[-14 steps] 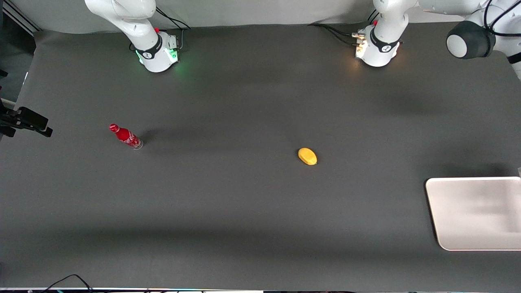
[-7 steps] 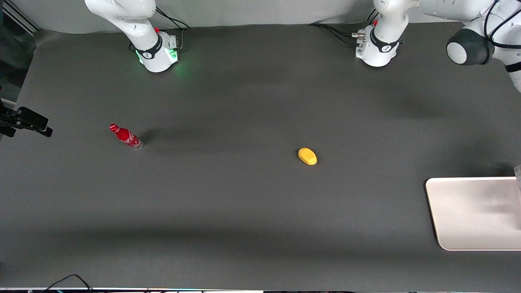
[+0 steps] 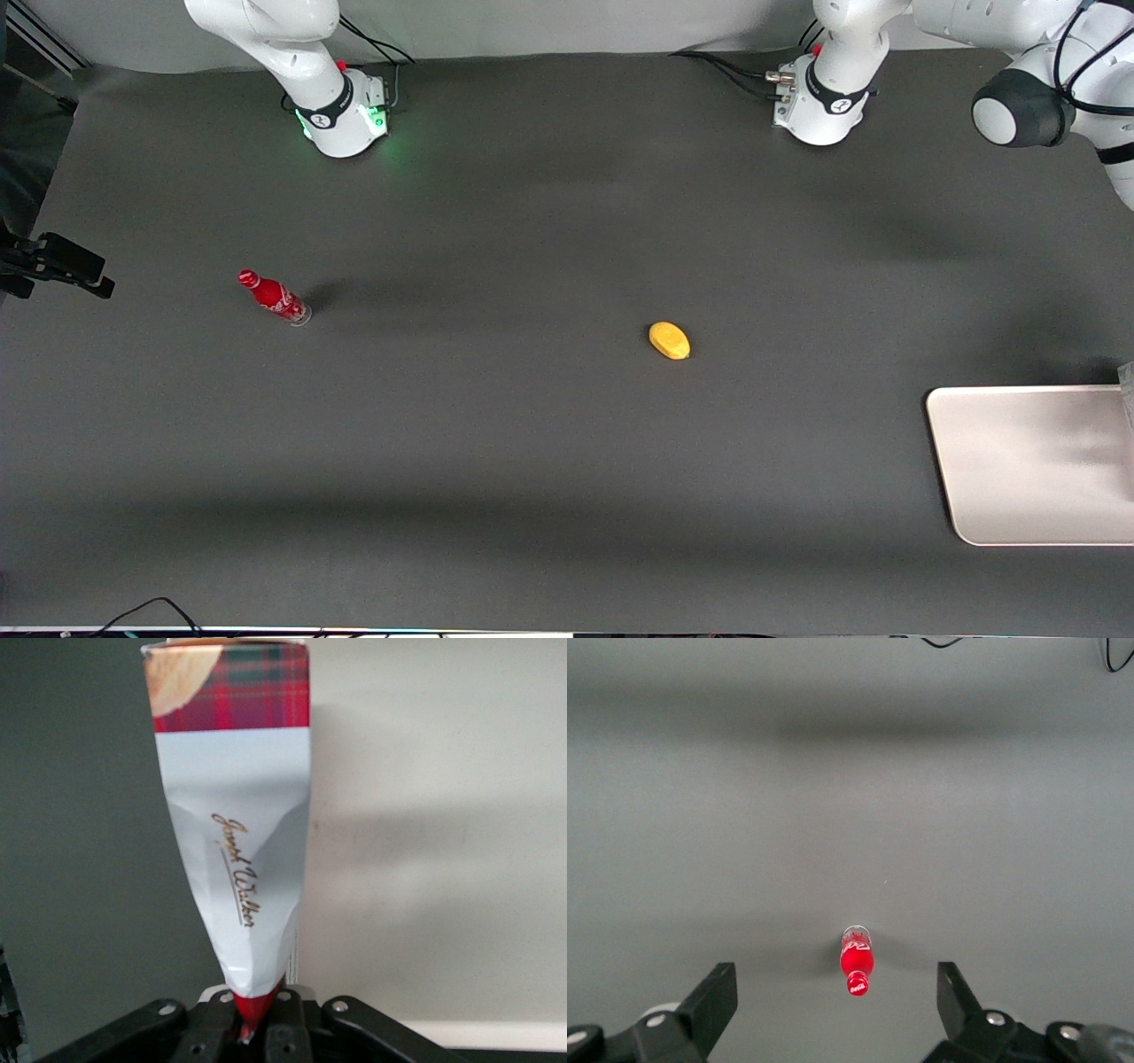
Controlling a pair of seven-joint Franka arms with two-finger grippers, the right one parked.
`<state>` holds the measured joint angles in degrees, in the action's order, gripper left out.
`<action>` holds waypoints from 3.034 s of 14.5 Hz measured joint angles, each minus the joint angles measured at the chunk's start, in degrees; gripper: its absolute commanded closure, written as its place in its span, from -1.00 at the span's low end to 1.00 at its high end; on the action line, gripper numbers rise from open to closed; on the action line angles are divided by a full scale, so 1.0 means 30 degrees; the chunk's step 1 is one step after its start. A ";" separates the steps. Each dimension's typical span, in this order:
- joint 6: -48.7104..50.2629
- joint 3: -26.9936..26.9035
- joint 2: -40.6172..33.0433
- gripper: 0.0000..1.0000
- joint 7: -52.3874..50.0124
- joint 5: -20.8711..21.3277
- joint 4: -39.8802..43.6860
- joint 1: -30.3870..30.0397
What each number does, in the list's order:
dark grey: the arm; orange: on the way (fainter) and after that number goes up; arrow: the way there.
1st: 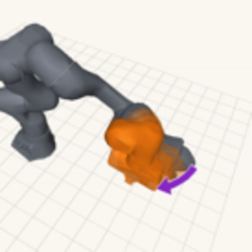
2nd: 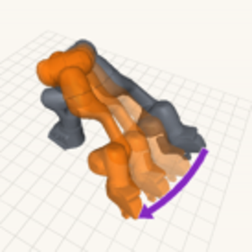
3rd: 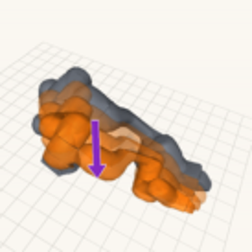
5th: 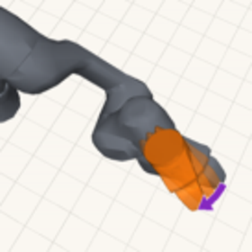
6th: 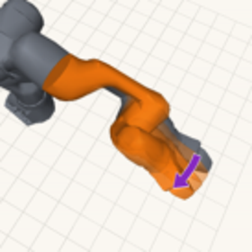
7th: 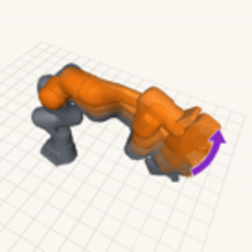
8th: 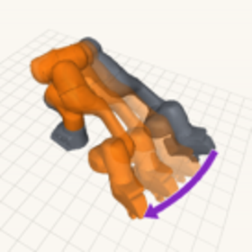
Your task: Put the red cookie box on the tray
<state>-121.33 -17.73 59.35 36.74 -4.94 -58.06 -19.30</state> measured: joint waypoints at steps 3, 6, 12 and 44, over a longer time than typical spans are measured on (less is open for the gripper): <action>-0.0293 0.0266 0.0034 1.00 0.0004 -0.0003 0.0036 -0.0005; -0.0322 0.0597 0.0074 1.00 0.0003 -0.0063 0.0274 0.0001; -0.0941 0.0718 0.0509 -1.00 -0.0001 -0.0212 0.0533 -0.0005; 1.2376 0.7695 -1.8400 -1.00 -0.9090 0.0650 -1.0372 0.1293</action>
<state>-84.20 5.36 4.15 9.47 -2.99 -89.18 -15.42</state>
